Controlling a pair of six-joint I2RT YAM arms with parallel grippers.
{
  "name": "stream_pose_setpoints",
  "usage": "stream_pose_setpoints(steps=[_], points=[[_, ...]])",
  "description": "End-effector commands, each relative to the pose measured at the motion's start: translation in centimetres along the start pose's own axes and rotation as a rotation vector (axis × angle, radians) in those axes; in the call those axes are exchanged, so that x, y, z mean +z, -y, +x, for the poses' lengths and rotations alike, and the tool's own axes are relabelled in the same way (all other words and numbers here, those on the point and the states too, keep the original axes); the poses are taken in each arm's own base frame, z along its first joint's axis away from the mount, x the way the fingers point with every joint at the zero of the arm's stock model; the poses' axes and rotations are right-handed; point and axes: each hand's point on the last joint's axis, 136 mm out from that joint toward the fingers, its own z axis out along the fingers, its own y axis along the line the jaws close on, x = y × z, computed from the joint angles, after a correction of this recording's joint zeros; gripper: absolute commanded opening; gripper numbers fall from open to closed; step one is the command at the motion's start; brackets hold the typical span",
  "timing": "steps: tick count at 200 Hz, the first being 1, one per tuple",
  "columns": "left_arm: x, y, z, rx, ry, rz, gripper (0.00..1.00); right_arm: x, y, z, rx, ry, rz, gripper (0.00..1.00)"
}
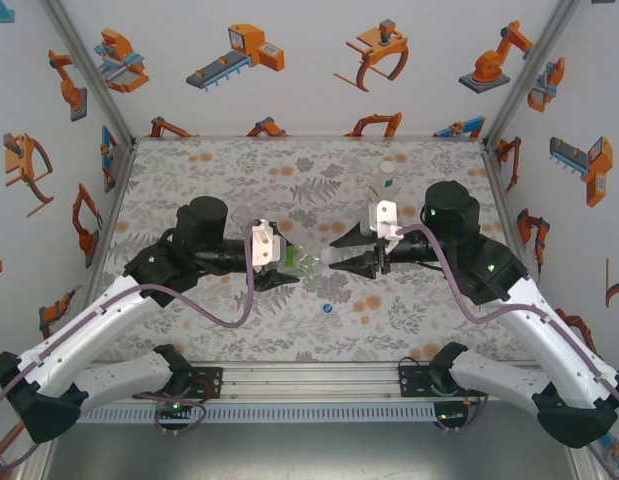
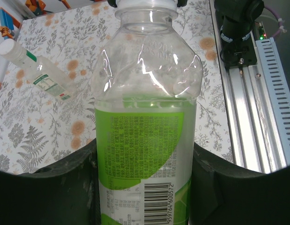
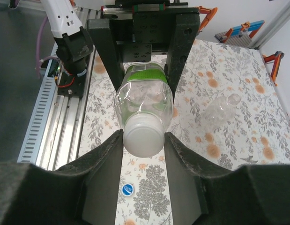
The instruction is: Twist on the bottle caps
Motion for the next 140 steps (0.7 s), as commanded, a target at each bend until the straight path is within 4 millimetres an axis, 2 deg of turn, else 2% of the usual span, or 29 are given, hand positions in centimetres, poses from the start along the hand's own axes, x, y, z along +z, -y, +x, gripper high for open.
stream_pose_setpoints(steps=[1,38,61,77,98,115,140], points=[[-0.8,0.2,-2.0,0.024,0.048,0.006,0.0,0.0,0.0,-0.6,-0.032,0.028,0.004,0.36],[-0.8,0.0,-2.0,0.027,0.046,-0.001,0.0,-0.1,0.6,-0.5,0.017,0.024,0.038,0.21],[-0.6,-0.3,-1.8,0.027,0.039,-0.016,0.0,0.0,1.8,-0.3,0.168,0.051,0.11,0.1],[-0.6,-0.6,-1.6,0.028,0.03,-0.033,0.0,0.0,2.9,0.1,0.339,0.088,0.171,0.0],[-0.5,-1.1,-1.4,0.031,0.018,-0.055,0.0,-0.8,5.1,0.7,0.634,0.149,0.317,0.0],[-0.4,-1.4,-1.1,0.038,0.005,-0.073,0.0,-1.9,6.6,2.5,0.912,0.176,0.453,0.0],[-0.2,-2.0,-0.8,0.044,-0.001,-0.096,0.0,-2.7,6.8,5.9,1.308,0.158,0.576,0.0]])
